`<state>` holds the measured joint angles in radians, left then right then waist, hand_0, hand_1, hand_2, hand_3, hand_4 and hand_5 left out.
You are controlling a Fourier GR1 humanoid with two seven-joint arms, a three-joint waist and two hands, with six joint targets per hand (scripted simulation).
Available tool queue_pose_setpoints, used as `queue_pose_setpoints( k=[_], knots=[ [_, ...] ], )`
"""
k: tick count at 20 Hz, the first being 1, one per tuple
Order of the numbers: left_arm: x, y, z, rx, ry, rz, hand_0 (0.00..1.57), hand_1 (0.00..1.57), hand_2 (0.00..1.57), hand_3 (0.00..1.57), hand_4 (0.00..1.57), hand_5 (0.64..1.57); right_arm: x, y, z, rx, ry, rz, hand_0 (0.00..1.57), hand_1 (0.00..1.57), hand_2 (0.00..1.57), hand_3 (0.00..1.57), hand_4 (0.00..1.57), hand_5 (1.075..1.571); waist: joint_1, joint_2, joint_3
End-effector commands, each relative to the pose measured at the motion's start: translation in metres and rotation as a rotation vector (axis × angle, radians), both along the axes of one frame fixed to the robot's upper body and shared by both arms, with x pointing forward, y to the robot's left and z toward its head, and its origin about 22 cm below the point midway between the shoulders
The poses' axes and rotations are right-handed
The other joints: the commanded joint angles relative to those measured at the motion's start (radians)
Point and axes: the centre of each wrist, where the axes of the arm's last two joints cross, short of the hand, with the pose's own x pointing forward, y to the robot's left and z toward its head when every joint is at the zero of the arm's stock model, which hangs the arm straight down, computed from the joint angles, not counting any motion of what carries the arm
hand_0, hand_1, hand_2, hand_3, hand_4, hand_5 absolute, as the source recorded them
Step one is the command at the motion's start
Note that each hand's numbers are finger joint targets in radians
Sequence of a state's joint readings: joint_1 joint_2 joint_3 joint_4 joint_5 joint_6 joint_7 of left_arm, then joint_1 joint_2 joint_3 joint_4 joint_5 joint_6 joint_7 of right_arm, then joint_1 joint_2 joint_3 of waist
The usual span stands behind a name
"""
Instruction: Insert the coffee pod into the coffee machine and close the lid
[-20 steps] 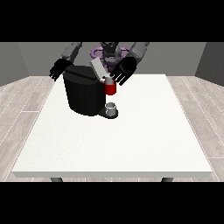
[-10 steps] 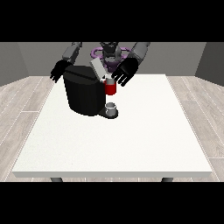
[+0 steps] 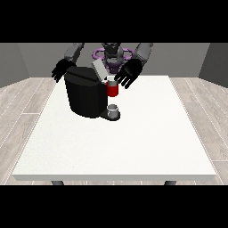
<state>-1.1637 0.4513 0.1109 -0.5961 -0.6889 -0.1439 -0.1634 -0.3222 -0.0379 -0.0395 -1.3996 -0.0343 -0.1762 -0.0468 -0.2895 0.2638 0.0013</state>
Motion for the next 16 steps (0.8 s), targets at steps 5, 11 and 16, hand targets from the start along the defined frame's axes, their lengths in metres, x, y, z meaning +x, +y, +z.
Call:
queue_pose_setpoints(
  k=[5, 11, 16],
  knots=[
    [0.000, -0.010, 0.016, 0.142, 0.047, -0.040, 0.00, 0.00, 0.00, 0.00, 0.00, 1.571, 0.009, -0.016, -0.004, 0.007, -0.004, -0.040, 0.00, 0.00, 0.00, 0.00, 0.45, 1.571, 0.025, 0.011, -0.0005],
    [-0.003, 0.008, -0.003, 0.130, 0.028, -0.043, 0.00, 0.00, 0.00, 0.00, 0.00, 1.571, 0.002, -0.022, -0.002, -0.001, 0.018, -0.020, 0.00, 0.00, 0.00, 0.00, 0.35, 1.571, 0.021, -0.008, -0.0011],
    [-0.001, -0.014, 0.001, 0.119, 0.044, -0.085, 0.00, 0.00, 0.00, 0.00, 0.00, 1.571, 0.001, -0.031, -0.026, 0.016, 0.031, -0.076, 0.00, 0.00, 0.00, 0.00, 0.39, 1.571, 0.067, -0.031, -0.0007]
  ],
)
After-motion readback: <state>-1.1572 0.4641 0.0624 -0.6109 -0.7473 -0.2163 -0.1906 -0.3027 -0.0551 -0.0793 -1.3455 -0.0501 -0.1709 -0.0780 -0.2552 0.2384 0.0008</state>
